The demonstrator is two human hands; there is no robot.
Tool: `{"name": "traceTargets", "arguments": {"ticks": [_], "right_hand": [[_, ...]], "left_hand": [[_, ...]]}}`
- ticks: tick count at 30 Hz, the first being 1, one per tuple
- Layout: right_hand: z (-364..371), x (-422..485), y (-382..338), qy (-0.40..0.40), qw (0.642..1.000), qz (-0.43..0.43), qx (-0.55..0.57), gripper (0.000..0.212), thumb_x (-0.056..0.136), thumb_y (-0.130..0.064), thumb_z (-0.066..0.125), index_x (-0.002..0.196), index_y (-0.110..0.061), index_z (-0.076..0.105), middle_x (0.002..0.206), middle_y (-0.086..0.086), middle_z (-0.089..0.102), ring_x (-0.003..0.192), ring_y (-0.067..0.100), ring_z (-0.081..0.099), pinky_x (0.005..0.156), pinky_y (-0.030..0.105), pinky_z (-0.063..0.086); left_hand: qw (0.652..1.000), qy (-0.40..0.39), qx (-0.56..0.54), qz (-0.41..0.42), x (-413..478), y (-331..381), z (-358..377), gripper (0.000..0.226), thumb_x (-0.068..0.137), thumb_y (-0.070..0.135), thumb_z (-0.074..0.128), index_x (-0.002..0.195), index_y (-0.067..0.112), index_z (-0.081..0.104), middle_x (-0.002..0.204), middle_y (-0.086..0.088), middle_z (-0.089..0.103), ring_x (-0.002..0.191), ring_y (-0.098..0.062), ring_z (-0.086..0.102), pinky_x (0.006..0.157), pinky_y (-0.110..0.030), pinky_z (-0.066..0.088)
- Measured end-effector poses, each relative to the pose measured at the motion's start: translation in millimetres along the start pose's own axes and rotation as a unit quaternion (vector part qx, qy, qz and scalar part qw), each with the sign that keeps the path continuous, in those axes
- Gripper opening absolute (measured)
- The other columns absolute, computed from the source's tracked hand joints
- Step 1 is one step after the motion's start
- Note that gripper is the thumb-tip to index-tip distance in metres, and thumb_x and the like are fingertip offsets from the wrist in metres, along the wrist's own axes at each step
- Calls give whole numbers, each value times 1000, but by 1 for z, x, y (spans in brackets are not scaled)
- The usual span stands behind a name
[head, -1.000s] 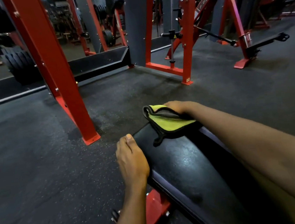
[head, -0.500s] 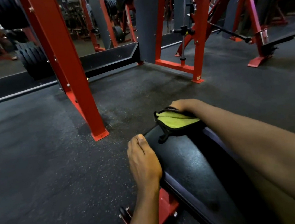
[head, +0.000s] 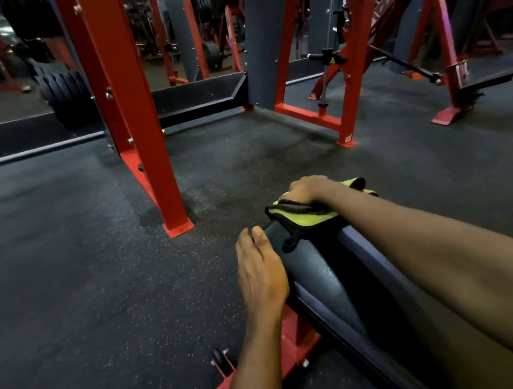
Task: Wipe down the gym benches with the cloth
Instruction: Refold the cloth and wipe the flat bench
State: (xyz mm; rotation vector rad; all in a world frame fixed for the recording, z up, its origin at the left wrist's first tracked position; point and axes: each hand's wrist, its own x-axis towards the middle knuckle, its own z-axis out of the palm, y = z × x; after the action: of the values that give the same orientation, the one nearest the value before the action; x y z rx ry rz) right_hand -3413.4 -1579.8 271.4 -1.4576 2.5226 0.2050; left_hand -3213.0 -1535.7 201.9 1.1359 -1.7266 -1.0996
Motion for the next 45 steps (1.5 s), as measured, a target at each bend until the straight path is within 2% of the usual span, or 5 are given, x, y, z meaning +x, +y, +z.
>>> {"name": "traceTargets", "arguments": {"ticks": [14, 21, 27, 33, 45], "right_hand": [[21, -50, -75, 19, 985, -165, -40, 62, 98, -64, 33, 133, -20, 60, 139, 11, 58, 126, 32, 53, 99, 40, 40], [15, -51, -78, 8, 993, -113, -45, 60, 95, -65, 35, 134, -26, 59, 141, 7, 56, 130, 29, 50, 105, 47, 33], [39, -110, -91, 62, 949, -252, -178, 55, 93, -60, 44, 144, -39, 45, 153, 1, 37, 141, 27, 30, 113, 58, 23], [37, -112, -113, 18, 989, -111, -93, 60, 89, -58, 49, 146, -42, 40, 162, 4, 22, 150, 40, 3, 100, 84, 1], [95, -226, -82, 135, 977, -105, -131, 61, 90, -37, 56, 146, -42, 33, 165, -1, -15, 149, 44, -8, 105, 76, 12]], "left_hand": [[997, 62, -36, -12, -14, -25, -93, 72, 95, 61, 17, 137, 15, 53, 135, -6, 58, 126, -19, 52, 109, -43, 39], [997, 61, -35, -17, -23, -20, -109, 50, 102, 52, 20, 118, 24, 58, 105, 6, 59, 104, -12, 55, 90, -31, 39], [996, 82, -32, -13, -21, -8, -116, 54, 104, 50, 20, 128, 19, 57, 96, 5, 58, 93, -10, 55, 84, -29, 37], [997, 81, -15, -6, -38, -1, -125, 42, 103, 50, 21, 107, 29, 56, 90, 11, 56, 89, -7, 55, 78, -28, 40], [998, 65, -17, 6, -77, -2, -113, 56, 104, 49, 20, 130, 16, 57, 92, 6, 58, 94, -11, 59, 81, -27, 39]]}}
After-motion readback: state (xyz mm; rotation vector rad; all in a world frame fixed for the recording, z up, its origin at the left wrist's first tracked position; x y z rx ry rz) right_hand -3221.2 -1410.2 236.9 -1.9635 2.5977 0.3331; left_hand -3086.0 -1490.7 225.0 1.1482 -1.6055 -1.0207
